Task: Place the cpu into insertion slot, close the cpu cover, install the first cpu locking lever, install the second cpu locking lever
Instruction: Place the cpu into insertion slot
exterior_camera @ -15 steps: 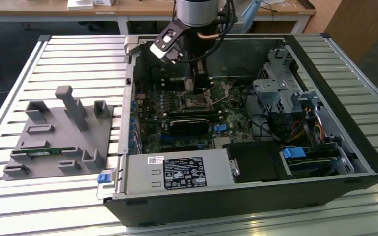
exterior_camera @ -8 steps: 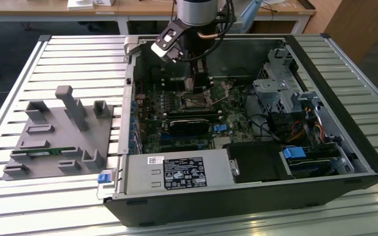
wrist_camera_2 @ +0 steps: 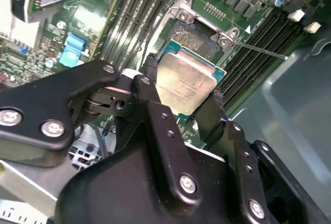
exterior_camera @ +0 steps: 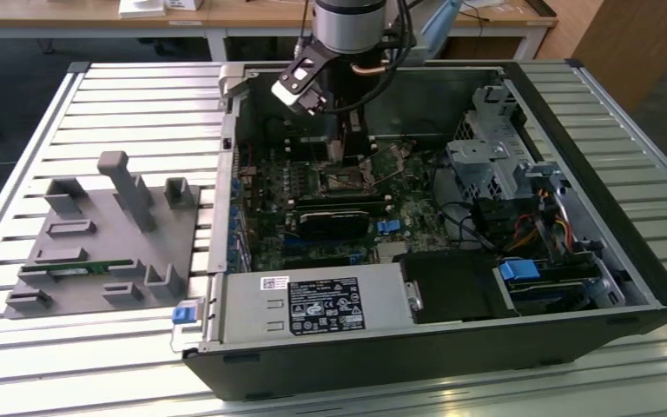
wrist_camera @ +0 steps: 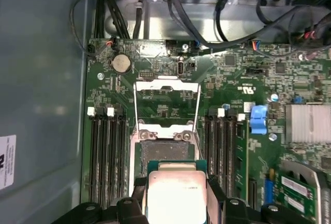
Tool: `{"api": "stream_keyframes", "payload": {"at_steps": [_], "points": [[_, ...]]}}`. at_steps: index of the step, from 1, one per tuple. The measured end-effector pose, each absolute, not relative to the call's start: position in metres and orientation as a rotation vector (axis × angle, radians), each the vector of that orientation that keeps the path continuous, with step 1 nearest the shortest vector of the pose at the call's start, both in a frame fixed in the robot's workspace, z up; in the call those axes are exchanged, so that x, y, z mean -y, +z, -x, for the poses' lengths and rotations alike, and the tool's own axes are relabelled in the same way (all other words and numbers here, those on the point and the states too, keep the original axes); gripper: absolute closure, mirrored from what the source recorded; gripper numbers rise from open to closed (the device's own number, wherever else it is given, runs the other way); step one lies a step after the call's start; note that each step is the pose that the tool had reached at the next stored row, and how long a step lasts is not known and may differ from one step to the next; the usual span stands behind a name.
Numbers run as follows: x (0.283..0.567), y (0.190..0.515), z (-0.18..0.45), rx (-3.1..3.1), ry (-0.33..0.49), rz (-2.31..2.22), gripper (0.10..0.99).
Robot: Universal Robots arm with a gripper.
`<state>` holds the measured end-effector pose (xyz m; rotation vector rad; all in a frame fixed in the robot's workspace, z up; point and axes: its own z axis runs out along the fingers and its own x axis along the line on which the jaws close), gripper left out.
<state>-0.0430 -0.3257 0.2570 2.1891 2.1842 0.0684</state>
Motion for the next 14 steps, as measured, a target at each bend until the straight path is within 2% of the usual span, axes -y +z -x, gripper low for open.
{"api": "stream_keyframes", "payload": {"at_steps": [14], "points": [[0.323, 0.239, 0.035, -2.189, 0.058, -2.194, 0.545]]}}
